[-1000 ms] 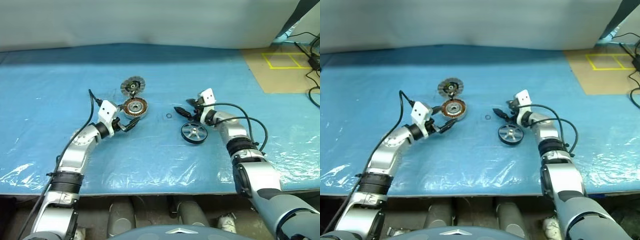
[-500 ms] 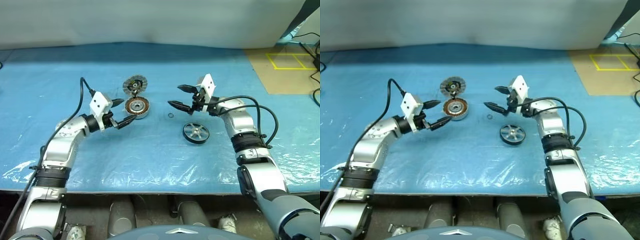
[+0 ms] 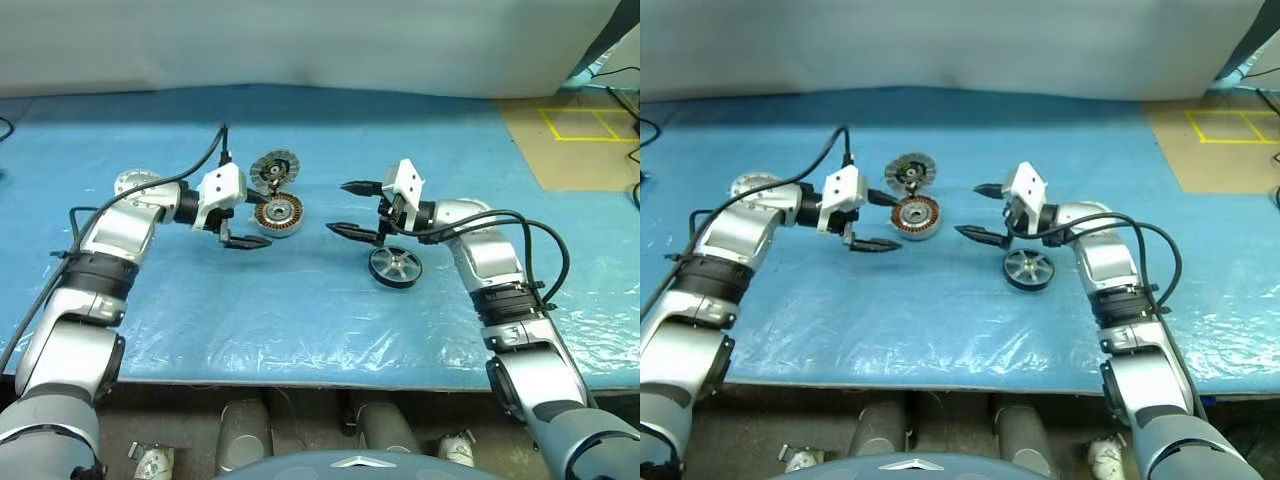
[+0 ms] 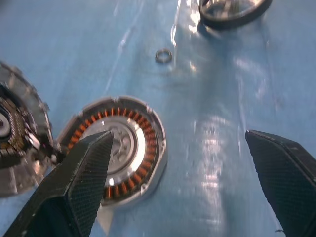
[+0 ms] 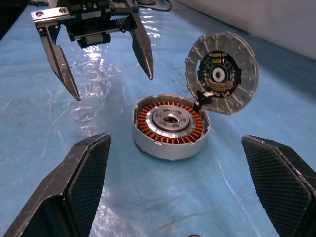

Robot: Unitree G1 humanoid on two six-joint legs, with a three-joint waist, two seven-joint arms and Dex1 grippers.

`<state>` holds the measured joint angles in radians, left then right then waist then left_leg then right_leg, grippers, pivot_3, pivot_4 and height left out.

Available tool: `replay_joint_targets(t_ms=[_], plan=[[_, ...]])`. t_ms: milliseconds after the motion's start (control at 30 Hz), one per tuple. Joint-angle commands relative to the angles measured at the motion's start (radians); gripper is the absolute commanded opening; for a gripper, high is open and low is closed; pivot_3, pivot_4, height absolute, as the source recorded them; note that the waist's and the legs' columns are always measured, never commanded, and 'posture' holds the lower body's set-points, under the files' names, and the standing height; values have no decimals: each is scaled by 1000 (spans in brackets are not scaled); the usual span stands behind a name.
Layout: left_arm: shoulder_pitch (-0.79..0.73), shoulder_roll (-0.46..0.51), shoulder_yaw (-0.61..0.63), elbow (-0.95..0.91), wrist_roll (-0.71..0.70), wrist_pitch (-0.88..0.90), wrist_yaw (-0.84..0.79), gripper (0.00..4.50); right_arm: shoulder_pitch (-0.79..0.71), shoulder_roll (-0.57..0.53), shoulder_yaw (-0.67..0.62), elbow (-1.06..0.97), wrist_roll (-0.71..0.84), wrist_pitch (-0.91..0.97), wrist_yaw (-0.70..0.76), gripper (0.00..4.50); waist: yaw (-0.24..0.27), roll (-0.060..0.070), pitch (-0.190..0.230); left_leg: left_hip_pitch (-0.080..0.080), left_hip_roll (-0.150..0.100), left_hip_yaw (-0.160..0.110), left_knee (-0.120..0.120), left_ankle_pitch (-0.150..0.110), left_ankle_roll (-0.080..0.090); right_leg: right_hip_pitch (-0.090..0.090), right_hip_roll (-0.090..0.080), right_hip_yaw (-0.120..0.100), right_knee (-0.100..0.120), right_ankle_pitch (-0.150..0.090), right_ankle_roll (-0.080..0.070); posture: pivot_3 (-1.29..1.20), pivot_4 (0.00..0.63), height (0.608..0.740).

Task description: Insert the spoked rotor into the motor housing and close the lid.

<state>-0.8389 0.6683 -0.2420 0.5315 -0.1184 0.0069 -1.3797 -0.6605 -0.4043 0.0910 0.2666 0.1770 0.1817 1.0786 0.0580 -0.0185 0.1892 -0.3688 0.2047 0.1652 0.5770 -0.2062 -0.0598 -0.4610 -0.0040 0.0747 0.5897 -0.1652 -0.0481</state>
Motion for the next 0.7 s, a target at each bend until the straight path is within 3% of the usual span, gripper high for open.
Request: replay_joint_targets(t_ms=[33,367,700], plan=[[-91,-11,-30,135,66,-111,-49,4500,17,-21,-22,-45,4,-15,-40,4492,4,0,0,0,0,-1,0,0,0,0,0,-1,0,0,0,0,150,740],[-305,-104,-73,482,205,-382,-87,4500,63,-28,-18,-91,13,-11,-106,4492,17,0,0,-1,-1,-6,1,1,-1,3,0,-4,0,0,0,0,150,740],[-392,-144,-99,652,321,-534,-80,4500,106,-28,-14,-137,21,4,-140,4492,28,0,0,-2,0,-15,3,2,-2,7,-1,-12,0,0,0,0,150,740]])
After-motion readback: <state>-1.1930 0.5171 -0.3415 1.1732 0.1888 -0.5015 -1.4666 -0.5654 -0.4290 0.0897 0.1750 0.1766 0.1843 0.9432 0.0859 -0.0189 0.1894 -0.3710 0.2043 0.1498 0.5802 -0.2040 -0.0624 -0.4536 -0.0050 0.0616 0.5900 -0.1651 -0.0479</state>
